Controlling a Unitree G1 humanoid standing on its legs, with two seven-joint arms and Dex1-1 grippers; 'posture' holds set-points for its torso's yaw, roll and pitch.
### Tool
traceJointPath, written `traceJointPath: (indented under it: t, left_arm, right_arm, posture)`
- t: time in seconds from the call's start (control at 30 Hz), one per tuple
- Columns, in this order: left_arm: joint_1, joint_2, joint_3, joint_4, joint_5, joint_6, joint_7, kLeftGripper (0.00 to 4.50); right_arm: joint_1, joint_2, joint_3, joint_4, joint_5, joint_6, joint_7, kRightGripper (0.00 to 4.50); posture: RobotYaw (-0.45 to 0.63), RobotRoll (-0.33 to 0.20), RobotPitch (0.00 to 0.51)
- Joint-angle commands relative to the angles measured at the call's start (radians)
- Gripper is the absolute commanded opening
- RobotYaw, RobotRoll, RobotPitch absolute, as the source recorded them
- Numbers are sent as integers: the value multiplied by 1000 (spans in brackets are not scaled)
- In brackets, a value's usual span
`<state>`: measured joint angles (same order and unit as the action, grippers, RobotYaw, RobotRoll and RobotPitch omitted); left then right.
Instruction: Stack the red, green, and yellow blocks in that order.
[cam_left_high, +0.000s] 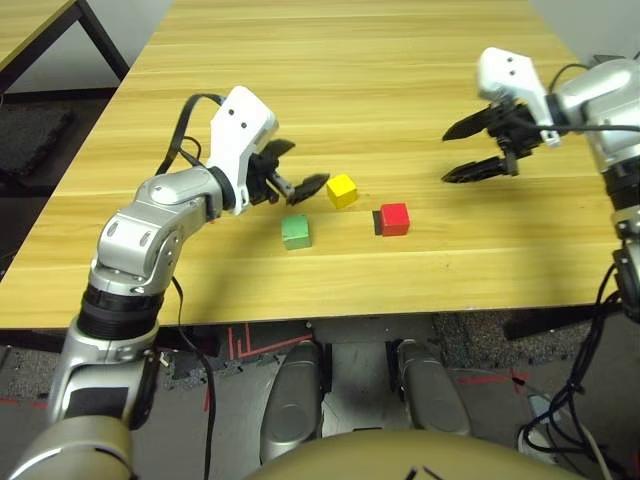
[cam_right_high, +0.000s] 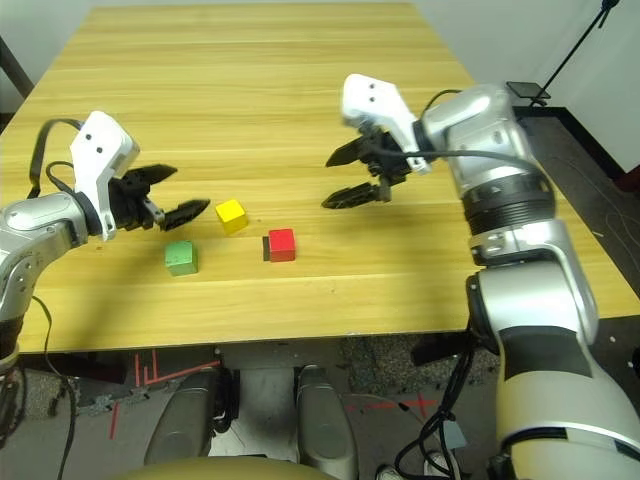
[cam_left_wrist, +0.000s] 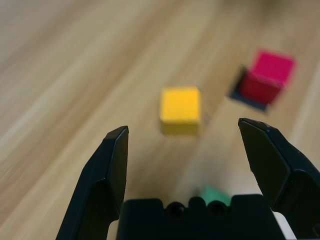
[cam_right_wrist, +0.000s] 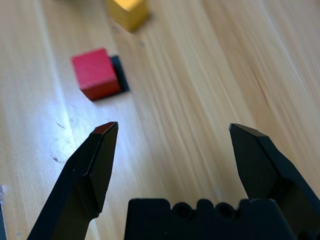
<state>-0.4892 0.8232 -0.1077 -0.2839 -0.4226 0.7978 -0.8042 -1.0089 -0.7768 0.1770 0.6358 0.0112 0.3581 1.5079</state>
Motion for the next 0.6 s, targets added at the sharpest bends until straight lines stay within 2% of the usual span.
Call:
traceJointPath:
  t: [0.03, 0.23, 0.6]
  left_arm:
    - [47, 67, -15, -24, -7, -18, -106, 4500]
    - [77, 111, -36, -3, 18, -59, -200, 4500]
    - [9, 64, -160, 212, 197, -301, -304, 4500]
  right_arm:
    - [72, -36, -49, -51, 34, 63, -42, 4485]
    - [181, -67, -98, -176, 82, 161, -92, 4485]
    - [248, -81, -127, -294, 140, 250, -148, 4485]
  posture:
    - [251, -139, 87]
    - [233, -128, 90]
    - [188, -111, 96]
